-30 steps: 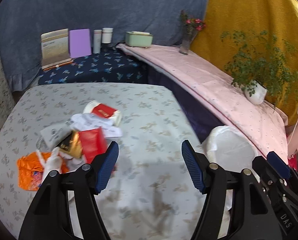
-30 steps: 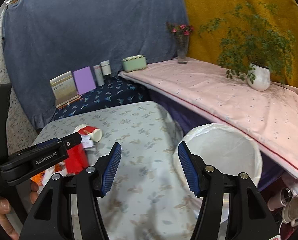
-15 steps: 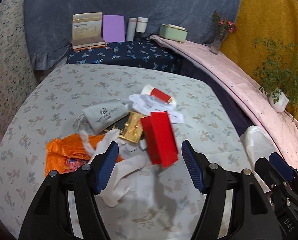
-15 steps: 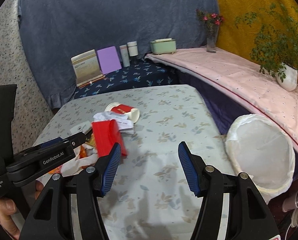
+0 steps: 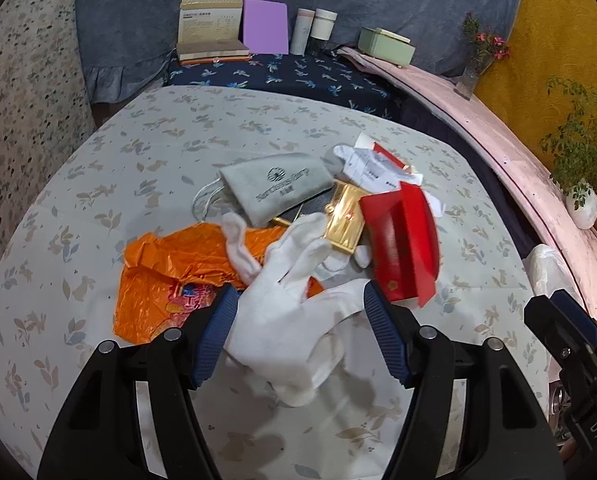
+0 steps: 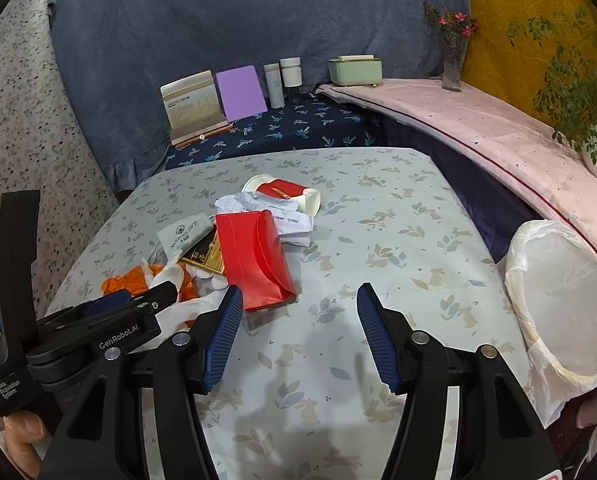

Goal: Collect trash
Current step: 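Grasp the white glove with the left tool while the right tool grasps the red box, then carry the glove and red box to the wastebasket and open both tools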

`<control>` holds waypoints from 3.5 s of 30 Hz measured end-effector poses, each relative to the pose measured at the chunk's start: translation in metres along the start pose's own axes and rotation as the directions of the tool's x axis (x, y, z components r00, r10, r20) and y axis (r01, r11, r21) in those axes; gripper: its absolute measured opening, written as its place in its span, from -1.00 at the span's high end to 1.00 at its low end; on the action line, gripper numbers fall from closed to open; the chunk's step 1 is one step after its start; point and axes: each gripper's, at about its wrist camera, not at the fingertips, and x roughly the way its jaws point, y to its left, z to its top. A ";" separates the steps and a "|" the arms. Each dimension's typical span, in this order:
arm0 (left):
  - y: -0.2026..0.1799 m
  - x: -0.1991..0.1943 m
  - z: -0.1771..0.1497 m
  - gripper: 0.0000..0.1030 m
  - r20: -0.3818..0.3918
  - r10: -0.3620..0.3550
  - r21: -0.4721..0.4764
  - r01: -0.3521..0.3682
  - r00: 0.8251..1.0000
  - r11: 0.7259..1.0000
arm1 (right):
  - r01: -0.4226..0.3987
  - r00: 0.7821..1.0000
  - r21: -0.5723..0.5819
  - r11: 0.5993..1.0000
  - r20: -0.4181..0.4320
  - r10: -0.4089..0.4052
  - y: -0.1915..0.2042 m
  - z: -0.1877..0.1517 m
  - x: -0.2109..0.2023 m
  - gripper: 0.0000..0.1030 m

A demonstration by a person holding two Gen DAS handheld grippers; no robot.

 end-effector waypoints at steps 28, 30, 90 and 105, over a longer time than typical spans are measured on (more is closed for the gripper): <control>0.027 0.019 -0.018 -0.33 -0.057 -0.020 -0.045 0.017 0.998 0.999 | -0.050 0.994 -0.046 0.998 -0.104 0.045 0.034 0.008 0.081 -0.13; 0.028 0.020 -0.018 -0.21 -0.063 -0.025 -0.040 0.023 0.998 0.999 | -0.051 0.992 -0.050 0.997 -0.118 0.045 0.035 0.008 0.091 -0.13; -0.303 -0.027 -0.034 0.74 -0.134 -0.441 0.367 0.457 0.888 0.810 | 0.255 0.954 0.370 0.893 0.054 -0.295 -0.273 -0.037 -0.081 0.98; -0.346 -0.012 -0.045 -0.04 -0.164 -0.434 0.399 0.462 0.886 0.792 | 0.291 0.939 0.433 0.853 0.045 -0.342 -0.303 -0.048 -0.082 0.54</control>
